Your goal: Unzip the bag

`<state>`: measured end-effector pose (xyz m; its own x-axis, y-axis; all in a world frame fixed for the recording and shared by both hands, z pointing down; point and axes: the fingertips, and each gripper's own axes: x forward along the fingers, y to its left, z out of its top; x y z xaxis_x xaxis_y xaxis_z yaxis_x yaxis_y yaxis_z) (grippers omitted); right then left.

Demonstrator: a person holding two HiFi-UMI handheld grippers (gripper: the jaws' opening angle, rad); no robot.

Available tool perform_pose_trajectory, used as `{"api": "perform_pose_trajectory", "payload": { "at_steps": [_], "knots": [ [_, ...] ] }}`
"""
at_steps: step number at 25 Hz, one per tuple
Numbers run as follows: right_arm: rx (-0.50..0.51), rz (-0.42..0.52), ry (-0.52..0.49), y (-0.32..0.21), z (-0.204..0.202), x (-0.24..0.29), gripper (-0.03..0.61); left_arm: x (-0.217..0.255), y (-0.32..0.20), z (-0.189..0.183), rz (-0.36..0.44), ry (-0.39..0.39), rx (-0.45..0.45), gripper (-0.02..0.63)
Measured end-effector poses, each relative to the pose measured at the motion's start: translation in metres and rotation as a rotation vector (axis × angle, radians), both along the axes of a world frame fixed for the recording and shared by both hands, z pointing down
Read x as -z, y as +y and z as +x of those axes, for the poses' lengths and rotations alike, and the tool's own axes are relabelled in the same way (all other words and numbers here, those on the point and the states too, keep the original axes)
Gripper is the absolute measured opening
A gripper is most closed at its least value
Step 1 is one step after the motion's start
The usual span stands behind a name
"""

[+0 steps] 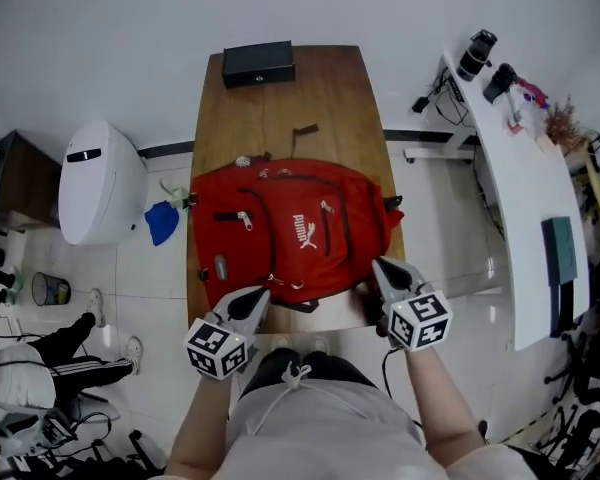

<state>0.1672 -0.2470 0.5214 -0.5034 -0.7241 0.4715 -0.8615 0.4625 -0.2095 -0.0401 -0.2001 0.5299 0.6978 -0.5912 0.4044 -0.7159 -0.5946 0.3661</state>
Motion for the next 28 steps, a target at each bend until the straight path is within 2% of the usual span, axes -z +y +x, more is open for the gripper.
{"api": "perform_pose_trajectory", "payload": {
  "at_steps": [3, 5, 7, 9, 11, 13, 18, 21, 24, 28],
  "knots": [
    [0.082, 0.124, 0.029, 0.015, -0.037, 0.038, 0.008, 0.048, -0.001, -0.006, 0.188, -0.003, -0.02, 0.008],
    [0.121, 0.186, -0.015, 0.028, -0.058, 0.063, 0.008, 0.077, 0.003, -0.014, 0.289, 0.012, -0.019, 0.008],
    [0.169, 0.265, -0.061, 0.043, -0.079, 0.089, 0.008, 0.103, 0.012, -0.023, 0.367, 0.049, -0.012, 0.008],
    [0.22, 0.345, -0.063, 0.06, -0.099, 0.11, 0.008, 0.122, 0.024, -0.031, 0.414, 0.075, -0.012, 0.008],
    [0.265, 0.416, -0.033, 0.074, -0.118, 0.122, 0.008, 0.129, 0.037, -0.038, 0.423, 0.084, -0.018, 0.008],
    [0.275, 0.447, -0.022, 0.083, -0.134, 0.123, 0.008, 0.124, 0.046, -0.045, 0.404, 0.074, -0.035, 0.008],
    [0.21, 0.39, -0.041, 0.108, -0.148, 0.109, 0.008, 0.106, 0.065, -0.048, 0.328, 0.079, -0.082, 0.008],
    [0.21, 0.396, -0.022, 0.132, -0.149, 0.102, 0.008, 0.109, 0.084, -0.041, 0.35, 0.088, -0.114, 0.008],
    [0.218, 0.404, -0.024, 0.159, -0.143, 0.1, 0.008, 0.11, 0.105, -0.037, 0.368, 0.088, -0.108, 0.008],
    [0.195, 0.342, -0.079, 0.198, -0.12, 0.09, 0.008, 0.105, 0.144, -0.021, 0.364, 0.083, -0.098, 0.008]
  ]
}}
